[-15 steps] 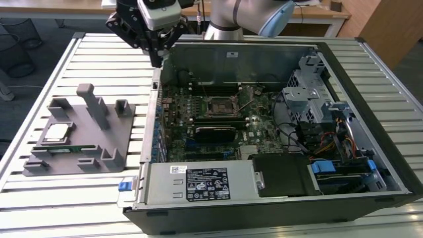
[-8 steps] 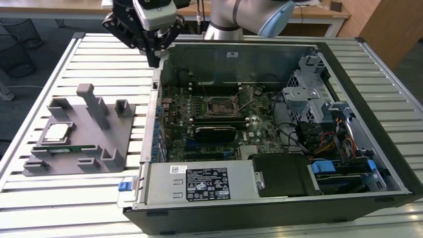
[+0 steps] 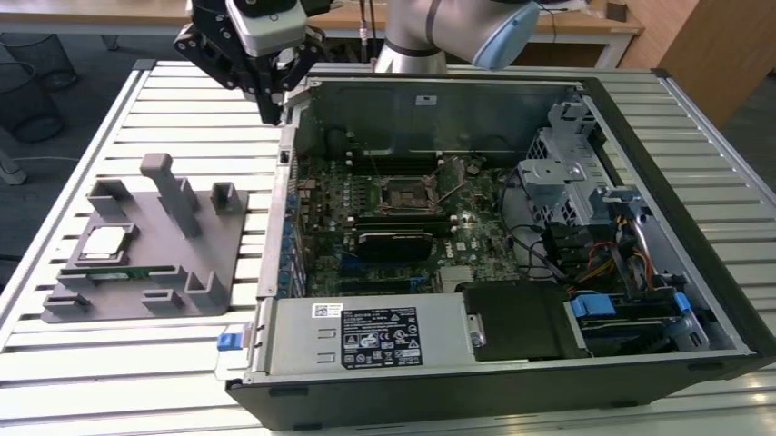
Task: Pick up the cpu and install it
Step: 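Reach for the cpu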
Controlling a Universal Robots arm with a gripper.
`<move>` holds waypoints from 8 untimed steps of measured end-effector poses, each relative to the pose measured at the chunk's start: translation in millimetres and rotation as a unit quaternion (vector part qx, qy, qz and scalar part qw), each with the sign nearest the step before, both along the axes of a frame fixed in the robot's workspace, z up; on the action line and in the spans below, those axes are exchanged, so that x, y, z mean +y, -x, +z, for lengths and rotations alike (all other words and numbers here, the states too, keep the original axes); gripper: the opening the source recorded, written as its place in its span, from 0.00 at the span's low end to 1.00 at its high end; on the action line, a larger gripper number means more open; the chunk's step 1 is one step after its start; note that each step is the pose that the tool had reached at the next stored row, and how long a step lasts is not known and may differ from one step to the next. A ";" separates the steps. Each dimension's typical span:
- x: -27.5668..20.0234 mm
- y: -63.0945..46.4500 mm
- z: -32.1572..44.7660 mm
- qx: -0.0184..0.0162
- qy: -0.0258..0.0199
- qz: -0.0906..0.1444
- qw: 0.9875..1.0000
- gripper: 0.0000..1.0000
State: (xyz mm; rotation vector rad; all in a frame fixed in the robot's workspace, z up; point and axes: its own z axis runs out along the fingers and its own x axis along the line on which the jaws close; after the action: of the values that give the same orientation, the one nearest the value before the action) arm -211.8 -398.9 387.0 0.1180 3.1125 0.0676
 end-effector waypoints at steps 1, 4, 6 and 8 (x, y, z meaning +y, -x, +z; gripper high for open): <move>0.0 2.3 -0.2 0.000 0.000 0.000 1.000 0.11; 0.0 5.7 -0.4 0.000 0.000 0.000 1.000 0.11; 0.0 7.7 -0.6 0.000 0.000 0.000 1.000 0.11; 0.0 9.5 -0.7 0.000 0.000 0.000 1.000 0.11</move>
State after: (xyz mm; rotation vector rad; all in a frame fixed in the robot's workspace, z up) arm -221.4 -398.9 386.3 0.1180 3.1125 0.0676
